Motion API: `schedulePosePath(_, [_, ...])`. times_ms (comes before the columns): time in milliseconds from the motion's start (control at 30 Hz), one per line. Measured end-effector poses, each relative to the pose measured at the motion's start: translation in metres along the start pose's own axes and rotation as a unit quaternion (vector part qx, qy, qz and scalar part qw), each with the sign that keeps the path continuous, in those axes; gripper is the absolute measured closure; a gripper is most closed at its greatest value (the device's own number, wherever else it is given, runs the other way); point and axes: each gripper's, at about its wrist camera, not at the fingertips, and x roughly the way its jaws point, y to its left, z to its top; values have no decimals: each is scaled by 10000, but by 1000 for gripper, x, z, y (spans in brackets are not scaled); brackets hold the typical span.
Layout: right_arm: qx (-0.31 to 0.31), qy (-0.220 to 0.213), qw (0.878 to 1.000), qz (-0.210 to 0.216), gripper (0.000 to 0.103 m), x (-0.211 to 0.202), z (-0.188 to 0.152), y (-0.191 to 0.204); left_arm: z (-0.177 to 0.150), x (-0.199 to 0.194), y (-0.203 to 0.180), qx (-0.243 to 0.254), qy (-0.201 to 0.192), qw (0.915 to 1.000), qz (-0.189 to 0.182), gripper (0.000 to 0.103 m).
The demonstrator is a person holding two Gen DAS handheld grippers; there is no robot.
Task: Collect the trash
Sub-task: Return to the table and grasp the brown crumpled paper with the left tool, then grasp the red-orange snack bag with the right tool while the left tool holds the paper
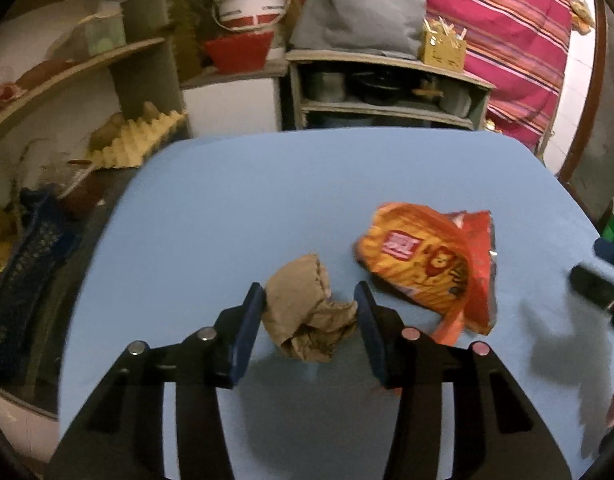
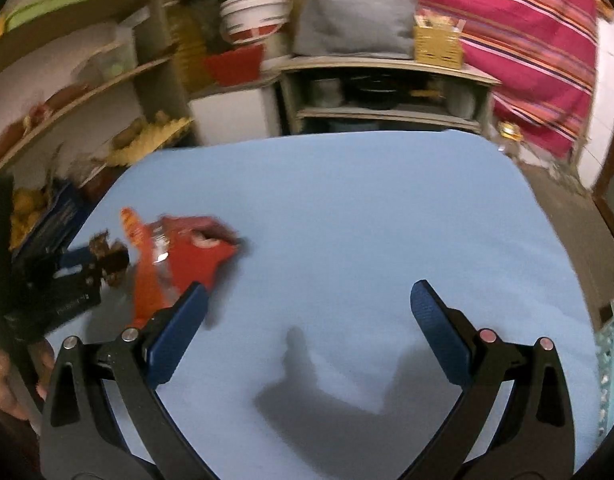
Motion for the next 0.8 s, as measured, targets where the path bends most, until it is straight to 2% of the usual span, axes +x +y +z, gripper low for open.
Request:
schedulePosePath(133, [-410,210,9989,105,5,17,-5,35,-2,-14,22,-39,-143,9996,250,56])
schedulePosePath(267, [-834,237,9961,-134,13,28,-10,58,-7,-17,42,-144,-129,9992,352,56])
schedulePosePath(333, [-880,252,9956,-188,23,35,-10,61,-10,-17,50,-207,-91,9991,370,56])
schedulePosePath(467, [-789,302,9964,-11,39,47,-5,67,-12,-22,63,-380,-99,9986,341,56])
schedulePosePath(500, [-839,287,9961,13,50,49,-4,70,-11,-23,64,-404,-115,9985,338,56])
schedulePosePath(533, [-882,282,9957,45,66,50,-4,72,-11,-26,66,-431,-141,9984,340,56])
schedulePosePath(567, [-950,285,9950,102,77,51,-3,74,-9,-28,68,-455,-166,9983,333,56])
schedulePosePath(600, [-1007,267,9945,113,94,50,-3,76,-9,-29,68,-465,-183,9982,330,56])
schedulePosePath(633, [-1047,234,9942,97,97,50,-2,77,-8,-30,68,-471,-197,9982,324,56])
schedulePosePath(800, [-1048,96,9941,243,100,33,2,68,-6,-33,65,-473,-234,9981,310,56])
